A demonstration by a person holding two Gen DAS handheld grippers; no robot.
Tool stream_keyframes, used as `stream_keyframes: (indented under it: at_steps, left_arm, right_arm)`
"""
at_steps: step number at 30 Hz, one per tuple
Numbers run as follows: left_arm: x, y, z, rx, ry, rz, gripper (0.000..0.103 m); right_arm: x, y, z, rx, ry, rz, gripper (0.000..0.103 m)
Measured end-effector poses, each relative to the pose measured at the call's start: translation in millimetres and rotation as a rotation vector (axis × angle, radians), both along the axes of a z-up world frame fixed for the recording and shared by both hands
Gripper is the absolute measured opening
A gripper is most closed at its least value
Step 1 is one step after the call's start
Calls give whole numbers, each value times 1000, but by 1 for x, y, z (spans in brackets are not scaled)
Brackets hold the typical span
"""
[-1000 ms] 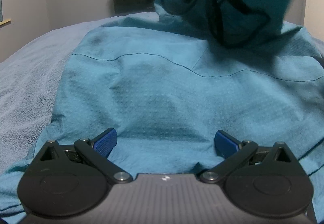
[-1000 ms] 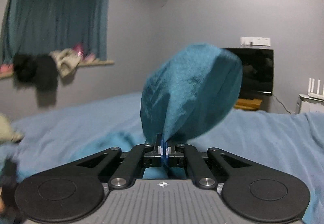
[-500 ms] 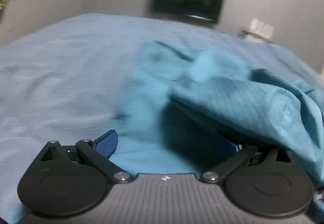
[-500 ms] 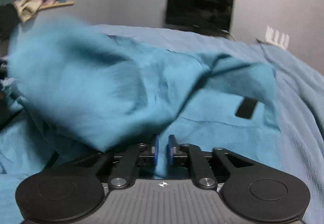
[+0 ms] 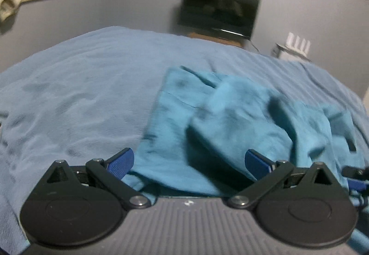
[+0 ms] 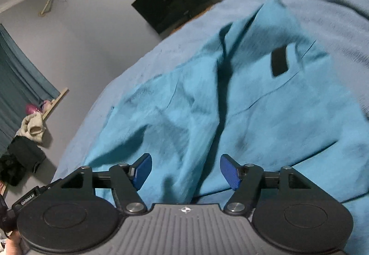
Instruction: Fold large clothes
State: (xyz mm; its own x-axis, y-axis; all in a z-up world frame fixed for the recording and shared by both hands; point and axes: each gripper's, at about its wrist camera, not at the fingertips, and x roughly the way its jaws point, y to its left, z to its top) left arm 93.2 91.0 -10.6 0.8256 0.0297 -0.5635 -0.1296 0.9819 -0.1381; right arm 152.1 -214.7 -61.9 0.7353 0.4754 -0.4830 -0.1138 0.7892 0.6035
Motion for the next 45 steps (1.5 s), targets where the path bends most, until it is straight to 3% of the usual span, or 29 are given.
stream_keyframes:
  at_steps: [3, 4, 5, 6, 7, 11, 13, 15, 18, 20, 22, 25, 28, 31, 33, 36, 42, 45]
  left_arm:
    - [4, -12, -2, 11, -5, -40, 103]
    - [6, -14, -3, 9, -7, -52, 103]
    - [10, -14, -5, 9, -4, -58, 103]
    - [13, -16, -6, 9, 0, -59, 103]
    - [18, -16, -7, 7, 2, -59, 103]
    - [33, -22, -9, 3, -6, -78, 103]
    - [38, -26, -13, 17, -12, -95, 103]
    - [42, -30, -19, 44, -11, -115, 103]
    - [48, -41, -30, 103, 13, -156, 103]
    - [50, -47, -37, 147, 33, -178, 103]
    - [51, -53, -46, 197, 58, -195, 103]
    - [54, -54, -55, 230, 83, -203, 103]
    - [54, -52, -56, 206, 84, -197, 103]
    - [54, -51, -58, 193, 91, -200, 103]
    - [56, -51, -61, 198, 109, -203, 103]
    - [60, -51, -69, 218, 157, -206, 103]
    - [62, -55, -80, 287, 159, -230, 103]
    - [60, -53, -80, 289, 151, -230, 103]
  right_arm:
    - [7, 11, -10, -3, 25, 37, 69]
    - [9, 13, -12, -10, 27, 51, 63]
    - [11, 15, -11, -23, 19, 62, 38]
    - [12, 17, -7, -56, -4, 57, 19]
    - [12, 18, 0, -95, -37, 40, 13]
    - [6, 11, 36, -303, -220, -77, 7]
    - [7, 8, 46, -430, -270, -143, 7]
    - [12, 5, 45, -502, -262, -172, 7]
    - [23, 8, 25, -503, -190, -146, 7]
    - [24, 14, 15, -535, -174, -129, 9]
    - [21, 17, 16, -566, -199, -157, 18]
    - [18, 21, 27, -572, -291, -212, 58]
    - [12, 32, 36, -566, -404, -155, 59]
    - [6, 53, 33, -568, -446, -1, 59]
    - [9, 68, 21, -609, -418, 98, 59]
    - [19, 82, -4, -702, -293, 145, 60]
    - [20, 77, -11, -698, -286, 133, 66]
    - [17, 71, -15, -705, -278, 113, 76]
